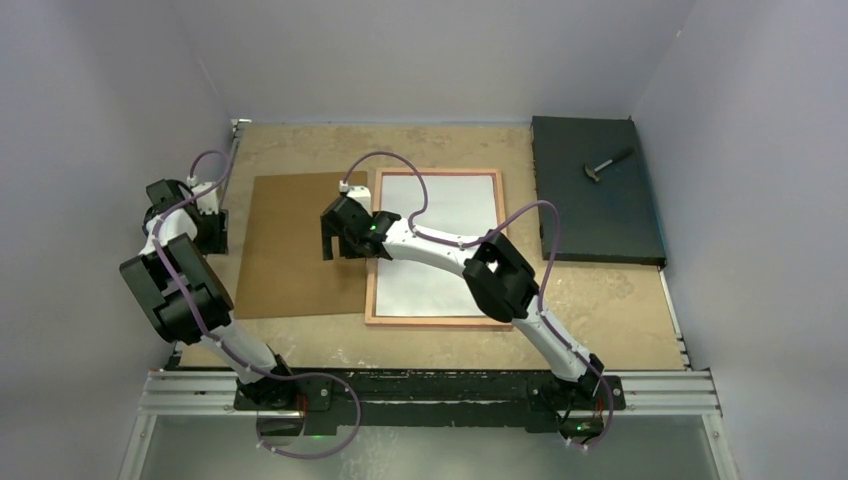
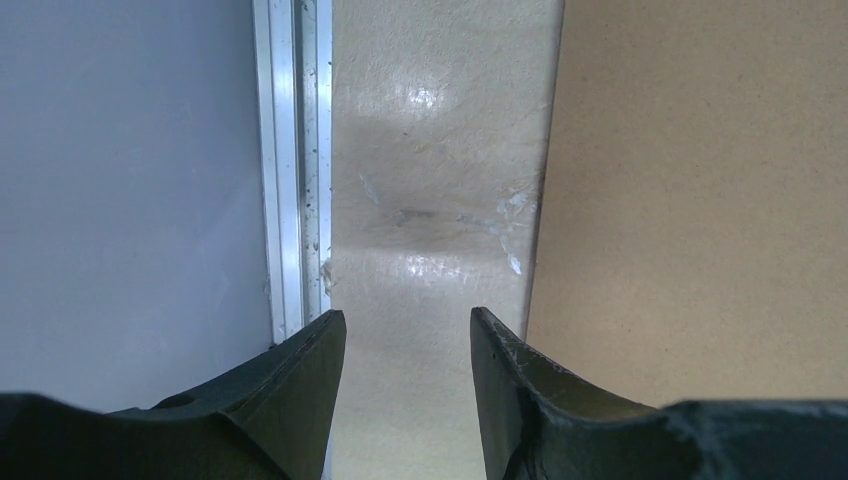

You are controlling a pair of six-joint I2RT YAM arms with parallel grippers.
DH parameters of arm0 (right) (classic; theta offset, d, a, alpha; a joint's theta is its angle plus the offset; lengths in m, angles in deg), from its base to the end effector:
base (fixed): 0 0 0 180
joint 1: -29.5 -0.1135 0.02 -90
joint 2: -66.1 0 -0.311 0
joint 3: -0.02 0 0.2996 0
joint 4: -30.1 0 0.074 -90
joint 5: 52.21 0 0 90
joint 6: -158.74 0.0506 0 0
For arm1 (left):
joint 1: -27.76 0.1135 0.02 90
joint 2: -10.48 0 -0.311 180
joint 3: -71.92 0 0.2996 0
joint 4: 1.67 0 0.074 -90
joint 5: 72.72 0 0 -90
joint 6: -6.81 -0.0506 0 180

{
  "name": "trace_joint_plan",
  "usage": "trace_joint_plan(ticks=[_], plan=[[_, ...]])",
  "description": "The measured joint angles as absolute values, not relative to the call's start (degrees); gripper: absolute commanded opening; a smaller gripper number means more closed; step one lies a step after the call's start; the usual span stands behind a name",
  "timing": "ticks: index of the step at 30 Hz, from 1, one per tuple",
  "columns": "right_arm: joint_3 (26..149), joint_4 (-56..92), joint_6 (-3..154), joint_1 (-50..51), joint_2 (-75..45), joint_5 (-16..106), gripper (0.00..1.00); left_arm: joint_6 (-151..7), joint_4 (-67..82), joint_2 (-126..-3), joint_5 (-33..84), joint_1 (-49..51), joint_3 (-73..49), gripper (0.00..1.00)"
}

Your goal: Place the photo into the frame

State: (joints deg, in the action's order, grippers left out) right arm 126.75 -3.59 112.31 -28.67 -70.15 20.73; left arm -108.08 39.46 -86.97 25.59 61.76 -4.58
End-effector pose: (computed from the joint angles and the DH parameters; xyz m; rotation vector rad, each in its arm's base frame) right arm 0.3445 0.5269 0.1952 -0.1472 2.3475 0.5656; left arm 0.3342 0.2166 0.2051 -0.1623 2.6388 0.1558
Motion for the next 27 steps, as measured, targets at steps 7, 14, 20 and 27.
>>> trace_joint_plan(ticks=[7,14,20,27], plan=[[127.8,-4.7,112.7,-28.7,-70.8,20.4,0.99,-107.3,36.8,-90.2,25.6,61.8,-4.2,0.46],[131.3,-5.9,113.3,-28.6,-74.0,18.8,0.99,-106.5,34.3,-92.0,25.1,61.3,-2.4,0.44],[131.6,-6.1,114.1,-28.2,-74.1,18.3,0.99,-106.3,30.7,-91.9,23.9,59.3,-1.4,0.43],[131.8,-5.4,115.3,-27.5,-74.3,21.3,0.99,-106.0,28.9,-91.8,24.3,57.1,-0.8,0.4]])
